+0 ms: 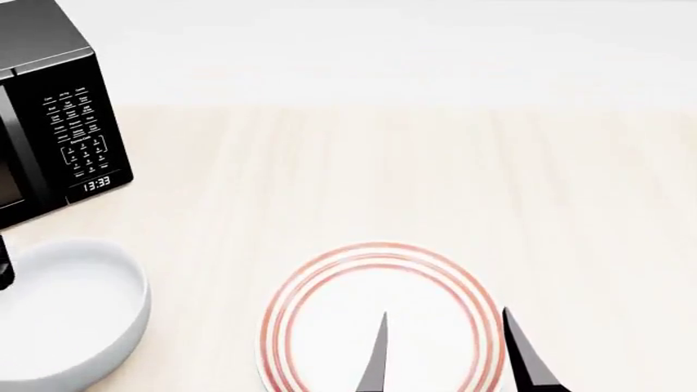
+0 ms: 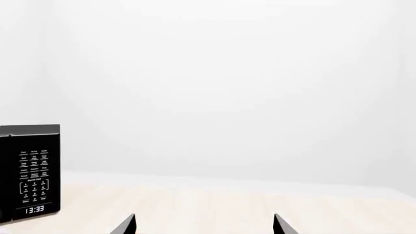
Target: Pick up the white bowl and put it on the plate.
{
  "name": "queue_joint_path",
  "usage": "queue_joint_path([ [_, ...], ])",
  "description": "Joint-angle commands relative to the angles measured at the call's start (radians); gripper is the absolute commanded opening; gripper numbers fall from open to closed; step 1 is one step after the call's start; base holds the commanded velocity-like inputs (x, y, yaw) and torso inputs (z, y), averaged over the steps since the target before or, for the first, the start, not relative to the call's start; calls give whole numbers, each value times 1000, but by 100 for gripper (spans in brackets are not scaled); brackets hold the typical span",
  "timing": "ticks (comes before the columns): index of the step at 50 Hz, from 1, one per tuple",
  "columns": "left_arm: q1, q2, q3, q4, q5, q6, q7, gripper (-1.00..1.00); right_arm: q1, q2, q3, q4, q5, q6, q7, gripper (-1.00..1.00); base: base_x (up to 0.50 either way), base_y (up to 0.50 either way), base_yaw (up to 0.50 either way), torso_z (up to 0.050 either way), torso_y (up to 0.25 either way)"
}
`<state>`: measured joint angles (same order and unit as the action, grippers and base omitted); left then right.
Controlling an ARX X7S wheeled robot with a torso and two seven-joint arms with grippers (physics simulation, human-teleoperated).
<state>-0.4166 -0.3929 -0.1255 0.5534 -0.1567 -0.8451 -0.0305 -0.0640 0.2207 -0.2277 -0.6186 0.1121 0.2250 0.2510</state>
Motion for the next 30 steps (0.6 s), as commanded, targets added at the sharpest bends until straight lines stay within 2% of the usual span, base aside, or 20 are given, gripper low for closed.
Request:
queue_joint_path([
  [1,-155,-17,-51,-247,-49,-70,90,100,-1,-15,18,9,-22,2,-13,100,0,0,0,0,0],
  [7,-179,-39,-26,-356,-29,-23,105,100,-1,-7,16,6,-17,3,-2,100,0,0,0,0,0],
  [17,-211,-47,-38,-393,-64,-96,129,100,1,4,7,10,-10,-2,9,100,0,0,0,0,0],
  [19,-202,-58,-23,-401,-72,-64,163,100,3,6,4,12,-9,-2,10,100,0,0,0,0,0],
  [30,-211,-70,0,-446,-65,-54,174,100,5,16,-4,14,-1,-5,22,100,0,0,0,0,0],
])
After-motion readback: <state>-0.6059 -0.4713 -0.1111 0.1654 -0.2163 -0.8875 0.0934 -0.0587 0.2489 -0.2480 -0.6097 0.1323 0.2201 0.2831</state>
